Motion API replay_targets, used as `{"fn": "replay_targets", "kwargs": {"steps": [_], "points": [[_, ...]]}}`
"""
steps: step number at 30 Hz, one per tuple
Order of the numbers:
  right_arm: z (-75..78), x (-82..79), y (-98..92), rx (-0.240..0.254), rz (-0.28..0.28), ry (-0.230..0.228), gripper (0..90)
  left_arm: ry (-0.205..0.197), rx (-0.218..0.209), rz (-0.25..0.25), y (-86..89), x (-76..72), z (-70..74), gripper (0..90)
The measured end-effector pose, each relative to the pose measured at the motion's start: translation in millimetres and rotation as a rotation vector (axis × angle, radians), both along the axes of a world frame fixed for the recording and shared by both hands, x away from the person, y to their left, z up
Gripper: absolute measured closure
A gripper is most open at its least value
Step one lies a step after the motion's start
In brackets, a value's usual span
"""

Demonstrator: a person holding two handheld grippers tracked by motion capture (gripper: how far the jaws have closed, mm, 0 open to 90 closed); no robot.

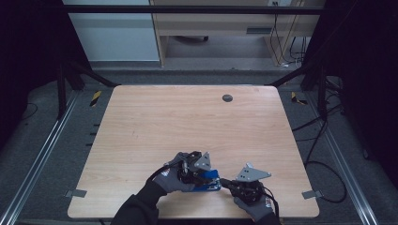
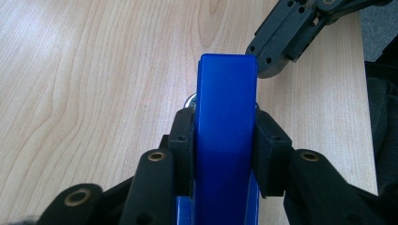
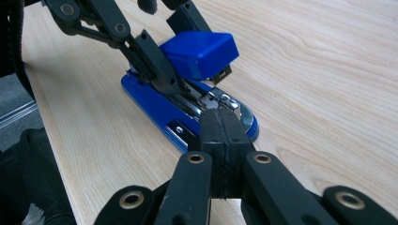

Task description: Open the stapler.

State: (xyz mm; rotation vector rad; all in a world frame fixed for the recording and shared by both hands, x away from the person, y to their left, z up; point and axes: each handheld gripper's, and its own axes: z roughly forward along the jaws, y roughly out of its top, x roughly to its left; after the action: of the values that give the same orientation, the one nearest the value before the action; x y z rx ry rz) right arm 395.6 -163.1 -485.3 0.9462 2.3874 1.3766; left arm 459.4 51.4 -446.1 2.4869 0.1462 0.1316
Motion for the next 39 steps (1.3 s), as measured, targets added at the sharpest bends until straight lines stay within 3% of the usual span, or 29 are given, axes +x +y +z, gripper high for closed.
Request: {"fn": "replay_targets", "kwargs": {"steps": [18, 22, 28, 34, 39], "points": [[2.0, 6.2, 7.1, 0.000, 0.006, -0.021, 90.0, 0.008, -0.007, 0.014, 1.0, -0.1, -1.2, 63.8], [2.1, 7.1, 7.3, -0.001, 0.006, -0.020, 90.0, 0.004, -0.012, 0.028, 3.2, -0.4, -0.3, 59.2], [2.0, 7.8, 7.2, 0.004, 0.007, -0.019, 90.0, -0.004, -0.043, 0.063, 13.8, -3.6, 11.2, 53.8], [2.1, 7.9, 7.3, 0.006, 0.006, -0.017, 90.0, -0.011, -0.108, 0.123, 25.4, -6.7, 22.8, 53.2], [2.1, 7.9, 7.3, 0.007, 0.005, -0.018, 90.0, -0.027, -0.197, 0.194, 33.0, -12.4, 28.2, 55.5]]}}
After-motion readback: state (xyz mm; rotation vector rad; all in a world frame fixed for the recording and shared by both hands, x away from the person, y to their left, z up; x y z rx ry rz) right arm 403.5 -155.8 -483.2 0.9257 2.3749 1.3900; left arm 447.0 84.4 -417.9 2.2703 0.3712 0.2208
